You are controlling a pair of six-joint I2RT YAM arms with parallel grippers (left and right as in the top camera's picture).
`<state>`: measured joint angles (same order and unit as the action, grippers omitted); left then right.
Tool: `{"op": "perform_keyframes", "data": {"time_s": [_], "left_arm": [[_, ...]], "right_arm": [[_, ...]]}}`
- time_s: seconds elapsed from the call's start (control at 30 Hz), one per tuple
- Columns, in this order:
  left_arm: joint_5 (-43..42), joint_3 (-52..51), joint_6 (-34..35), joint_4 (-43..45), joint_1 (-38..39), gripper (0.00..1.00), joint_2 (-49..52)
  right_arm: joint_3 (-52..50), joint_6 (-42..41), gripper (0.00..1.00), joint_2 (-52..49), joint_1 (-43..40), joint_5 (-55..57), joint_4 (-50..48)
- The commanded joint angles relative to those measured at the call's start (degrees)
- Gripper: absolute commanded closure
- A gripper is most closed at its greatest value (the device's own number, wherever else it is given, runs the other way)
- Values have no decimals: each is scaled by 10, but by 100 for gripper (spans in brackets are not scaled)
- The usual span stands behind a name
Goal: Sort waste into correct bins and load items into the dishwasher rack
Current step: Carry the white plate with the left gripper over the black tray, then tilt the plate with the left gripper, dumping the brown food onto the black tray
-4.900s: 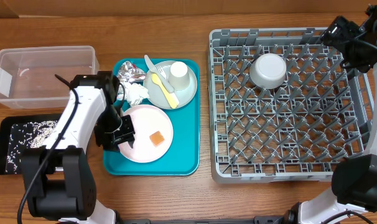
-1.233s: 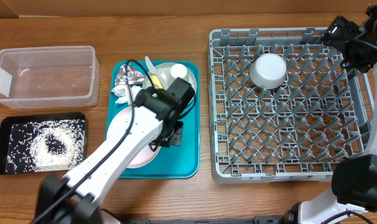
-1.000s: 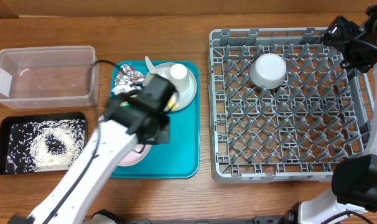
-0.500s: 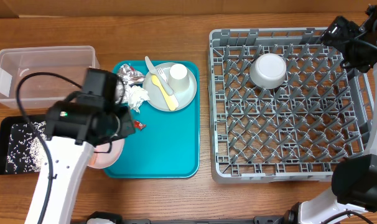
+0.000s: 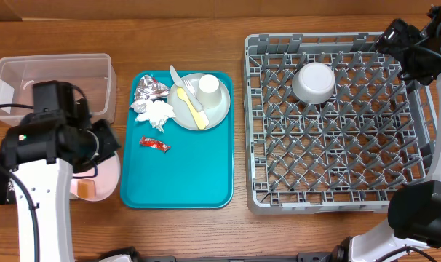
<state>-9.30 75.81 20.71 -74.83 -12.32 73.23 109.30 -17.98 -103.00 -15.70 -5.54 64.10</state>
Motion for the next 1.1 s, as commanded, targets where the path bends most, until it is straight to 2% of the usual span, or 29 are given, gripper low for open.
{"op": "perform_keyframes", "data": {"time_s": [0.0,0.43,0.8,0.93,1.07], "left_arm": [[-15,13,-19,19,-40,96,-3],[-27,13,-36,115,-88,96,62],[-38,13,-45,157,-106,96,63],[-79,13,-38,158,-142,96,63],[-185,13,-66,162,-202,96,63]], "right_arm": [[6,-3,0,20,-1,6,-2],[6,-3,0,19,-1,6,-2],[6,-3,0,20,-1,6,-2],[6,-3,0,20,-1,6,-2],[6,-3,0,20,-1,6,-2]]}}
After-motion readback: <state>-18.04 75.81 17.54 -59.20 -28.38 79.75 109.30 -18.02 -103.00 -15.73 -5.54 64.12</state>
